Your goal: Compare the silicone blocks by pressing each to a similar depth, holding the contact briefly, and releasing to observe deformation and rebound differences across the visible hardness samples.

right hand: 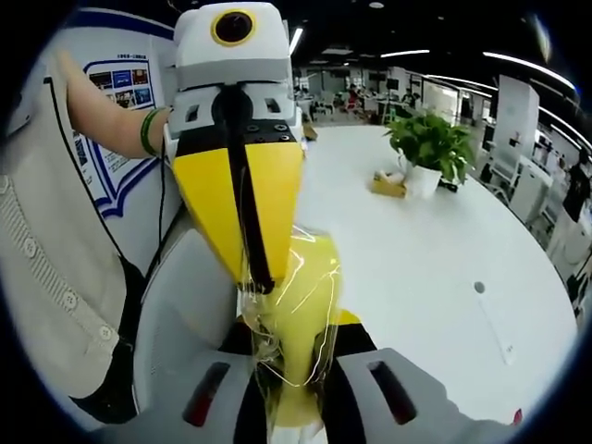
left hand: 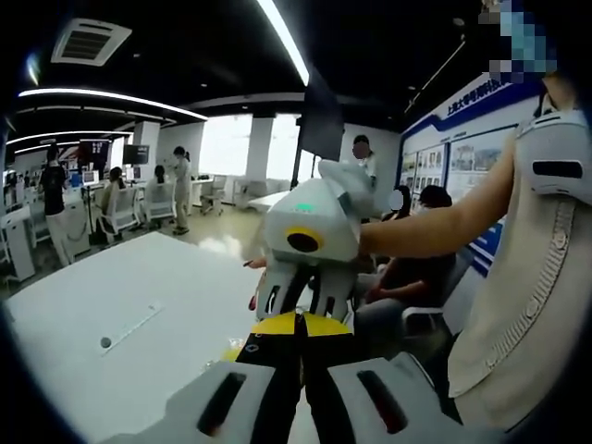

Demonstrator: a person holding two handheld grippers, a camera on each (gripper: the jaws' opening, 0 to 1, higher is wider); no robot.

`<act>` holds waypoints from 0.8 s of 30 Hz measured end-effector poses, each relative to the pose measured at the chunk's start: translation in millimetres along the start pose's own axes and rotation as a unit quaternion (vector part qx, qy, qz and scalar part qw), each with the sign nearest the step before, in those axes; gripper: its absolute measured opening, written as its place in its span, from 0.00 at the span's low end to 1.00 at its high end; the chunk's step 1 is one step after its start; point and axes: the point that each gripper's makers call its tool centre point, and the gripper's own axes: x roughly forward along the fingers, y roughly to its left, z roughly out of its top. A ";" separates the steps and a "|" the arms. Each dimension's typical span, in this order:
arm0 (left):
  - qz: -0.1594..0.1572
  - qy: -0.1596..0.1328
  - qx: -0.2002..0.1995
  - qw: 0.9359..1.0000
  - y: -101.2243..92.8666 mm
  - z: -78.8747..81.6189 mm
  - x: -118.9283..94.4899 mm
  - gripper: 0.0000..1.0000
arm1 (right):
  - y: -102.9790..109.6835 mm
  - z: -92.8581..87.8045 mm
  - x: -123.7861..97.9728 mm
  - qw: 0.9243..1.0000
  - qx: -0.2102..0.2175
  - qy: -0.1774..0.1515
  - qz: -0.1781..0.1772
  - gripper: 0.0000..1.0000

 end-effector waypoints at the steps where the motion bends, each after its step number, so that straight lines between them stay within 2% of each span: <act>1: 0.001 0.001 0.001 1.000 0.6 -0.3 0.0 0.00 | -2.5 -0.2 0.1 1.000 -0.008 0.002 -0.006 0.08; 3: 0.003 0.005 -0.011 1.000 1.3 -2.0 0.0 0.00 | -1.8 -1.7 1.7 1.000 -0.005 0.009 -0.003 0.08; 4: 0.003 0.005 -0.014 1.000 1.6 -2.1 -0.1 0.00 | -5.8 -1.9 1.2 1.000 -0.018 0.009 -0.008 0.09; 6: 0.002 0.004 -0.013 1.000 3.2 -2.4 -1.4 0.00 | -5.6 -2.4 1.2 1.000 -0.015 0.010 -0.004 0.09; 8: 0.001 0.005 -0.014 1.000 2.6 -3.2 -2.0 0.00 | -5.9 -1.7 2.4 0.999 -0.036 0.007 -0.005 0.10; 16: 0.007 0.009 -0.013 1.000 2.5 -5.0 -3.8 0.00 | -6.6 -1.3 4.7 0.999 -0.049 0.002 0.000 0.12; 24: 0.012 0.001 -0.011 1.000 5.1 -3.9 -5.2 0.00 | -9.1 0.3 5.0 0.998 -0.059 -0.001 0.000 0.14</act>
